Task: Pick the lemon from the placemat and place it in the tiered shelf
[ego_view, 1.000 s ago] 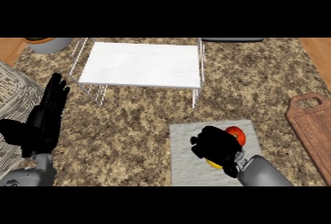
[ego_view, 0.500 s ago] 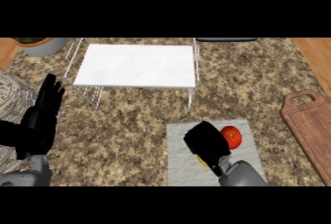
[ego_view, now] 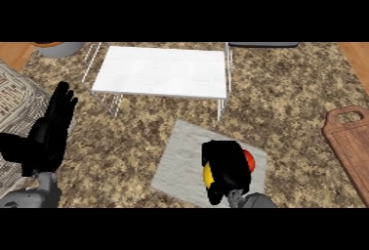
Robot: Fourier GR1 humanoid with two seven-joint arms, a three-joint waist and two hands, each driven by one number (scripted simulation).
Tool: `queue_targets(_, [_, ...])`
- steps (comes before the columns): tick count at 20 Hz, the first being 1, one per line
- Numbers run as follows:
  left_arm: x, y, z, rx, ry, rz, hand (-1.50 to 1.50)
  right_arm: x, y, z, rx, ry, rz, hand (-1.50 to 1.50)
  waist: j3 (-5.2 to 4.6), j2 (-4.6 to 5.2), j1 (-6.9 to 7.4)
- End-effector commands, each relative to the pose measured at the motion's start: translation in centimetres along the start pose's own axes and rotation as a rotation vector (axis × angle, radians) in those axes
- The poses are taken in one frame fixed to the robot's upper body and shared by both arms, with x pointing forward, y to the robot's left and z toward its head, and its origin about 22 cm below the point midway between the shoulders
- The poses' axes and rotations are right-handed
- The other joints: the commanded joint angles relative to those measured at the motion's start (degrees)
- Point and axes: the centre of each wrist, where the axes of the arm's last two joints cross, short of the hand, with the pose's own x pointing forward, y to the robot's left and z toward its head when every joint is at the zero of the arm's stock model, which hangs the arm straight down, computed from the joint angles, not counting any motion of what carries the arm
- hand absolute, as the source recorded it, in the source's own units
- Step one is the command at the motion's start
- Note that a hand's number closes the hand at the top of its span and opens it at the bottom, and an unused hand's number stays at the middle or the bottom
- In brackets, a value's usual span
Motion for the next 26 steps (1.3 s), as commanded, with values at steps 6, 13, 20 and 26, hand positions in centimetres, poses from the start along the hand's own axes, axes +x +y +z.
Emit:
queue_targets(6, [-0.1,-0.7,-0.2,-0.048,0.003,0.004,0.00,6.3,-6.4,3.8,-0.338,0.093,-0.423,1.50,-0.14,-0.42,2.35])
queue_targets(13, [0.2,-1.6,-0.6,-0.027,-0.007,-0.002,0.00,9.6,-10.6,4.2,-0.553,0.218,-0.419,1.50,-0.32,-0.43,1.21])
queue_targets(20, [-0.1,-1.5,-0.2,-0.042,0.001,-0.012,0.00,11.0,-13.6,2.6,-0.641,0.270,-0.436,1.50,-0.23,-0.26,1.69])
queue_targets(26, [-0.6,-0.8,-0.7,-0.035,0.000,0.002,0.00,11.7,-15.6,0.2,-0.685,0.309,-0.461,1.50,-0.21,0.29,1.91])
